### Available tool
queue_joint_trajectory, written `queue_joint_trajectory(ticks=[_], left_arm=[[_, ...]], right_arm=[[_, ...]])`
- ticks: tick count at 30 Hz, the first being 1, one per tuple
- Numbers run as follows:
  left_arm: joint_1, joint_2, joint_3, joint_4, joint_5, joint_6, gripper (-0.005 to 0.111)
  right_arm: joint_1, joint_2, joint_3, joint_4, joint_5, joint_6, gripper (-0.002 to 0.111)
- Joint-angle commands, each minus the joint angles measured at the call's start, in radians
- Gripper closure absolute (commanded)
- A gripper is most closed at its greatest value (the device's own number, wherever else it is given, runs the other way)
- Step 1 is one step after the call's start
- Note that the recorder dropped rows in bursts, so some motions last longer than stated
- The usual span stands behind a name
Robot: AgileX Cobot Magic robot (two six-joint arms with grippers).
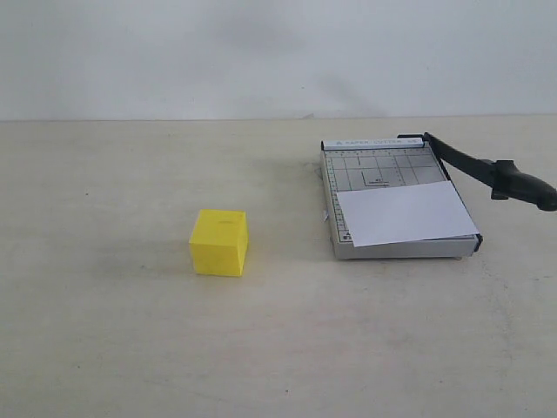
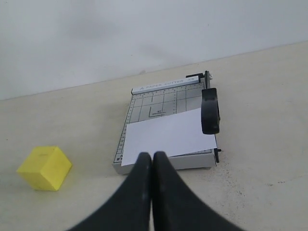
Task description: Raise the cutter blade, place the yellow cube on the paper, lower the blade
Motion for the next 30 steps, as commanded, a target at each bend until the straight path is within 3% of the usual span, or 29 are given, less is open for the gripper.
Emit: queue_joint_trajectory(ticks=[1, 10, 12, 17, 20, 25, 30], left_arm=[[0.004, -0.003, 0.002, 0.004, -0.015, -0.008, 0.102], [0.004, -0.003, 0.002, 0.072, -0.044, -0.006, 0.102], [0.004, -0.003, 0.002, 0.007, -0.122, -0.038, 0.102], [0.004, -0.003, 0.002, -0.357, -0.370, -0.182, 0.102], [0.004, -0.003, 0.002, -0.392, -0.444, -0.182, 0.102], [0.004, -0.003, 0.002, -0.392, -0.467, -0.193, 0.102], [0.002, -0.003, -0.011, -0.392, -0.381, -0.321, 0.102]], right_arm=[[-0.001, -0.005, 0.003, 0.003, -0.019, 0.000, 0.108], [-0.001, -0.005, 0.003, 0.003, -0.019, 0.000, 0.108], [-0.001, -0.005, 0.003, 0.003, -0.019, 0.000, 0.108], [-0.001, -0.005, 0.003, 0.003, -0.019, 0.000, 0.108], [-0.001, -0.005, 0.003, 0.003, -0.019, 0.000, 0.108], [-0.001, -0.005, 0.003, 0.003, -0.019, 0.000, 0.108], [-0.001, -0.005, 0.003, 0.003, -0.019, 0.000, 0.108]])
